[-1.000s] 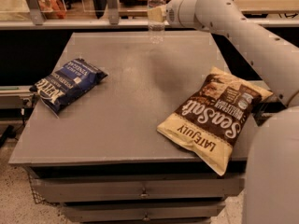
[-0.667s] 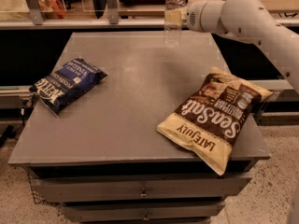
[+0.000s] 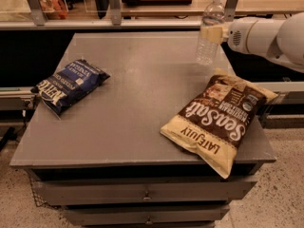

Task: Move water bottle near brown chip bag

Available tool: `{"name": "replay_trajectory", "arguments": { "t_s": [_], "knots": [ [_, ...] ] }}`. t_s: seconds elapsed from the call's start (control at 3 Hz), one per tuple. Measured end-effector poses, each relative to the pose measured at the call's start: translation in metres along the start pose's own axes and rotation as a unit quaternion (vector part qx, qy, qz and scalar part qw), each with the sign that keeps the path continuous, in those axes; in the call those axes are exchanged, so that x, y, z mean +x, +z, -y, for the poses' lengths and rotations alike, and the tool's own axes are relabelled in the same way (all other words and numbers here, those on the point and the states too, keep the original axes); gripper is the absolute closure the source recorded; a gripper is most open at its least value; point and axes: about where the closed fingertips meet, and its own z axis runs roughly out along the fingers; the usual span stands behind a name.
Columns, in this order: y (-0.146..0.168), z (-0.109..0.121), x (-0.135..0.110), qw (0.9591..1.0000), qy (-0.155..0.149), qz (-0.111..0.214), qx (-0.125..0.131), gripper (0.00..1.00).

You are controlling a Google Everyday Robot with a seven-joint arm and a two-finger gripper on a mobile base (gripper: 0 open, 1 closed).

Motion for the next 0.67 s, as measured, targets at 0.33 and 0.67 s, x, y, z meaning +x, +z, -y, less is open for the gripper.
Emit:
{"name": "replay_trajectory", "arguments": {
  "t_s": [0.33, 0.67],
  "knots": [
    [-0.044, -0.001, 0.014, 0.9999, 0.006, -0.008, 0.006, 1.0],
    [-0.057, -0.013, 0.02, 0.9999, 0.011, -0.009, -0.005, 1.0]
  ]
}}
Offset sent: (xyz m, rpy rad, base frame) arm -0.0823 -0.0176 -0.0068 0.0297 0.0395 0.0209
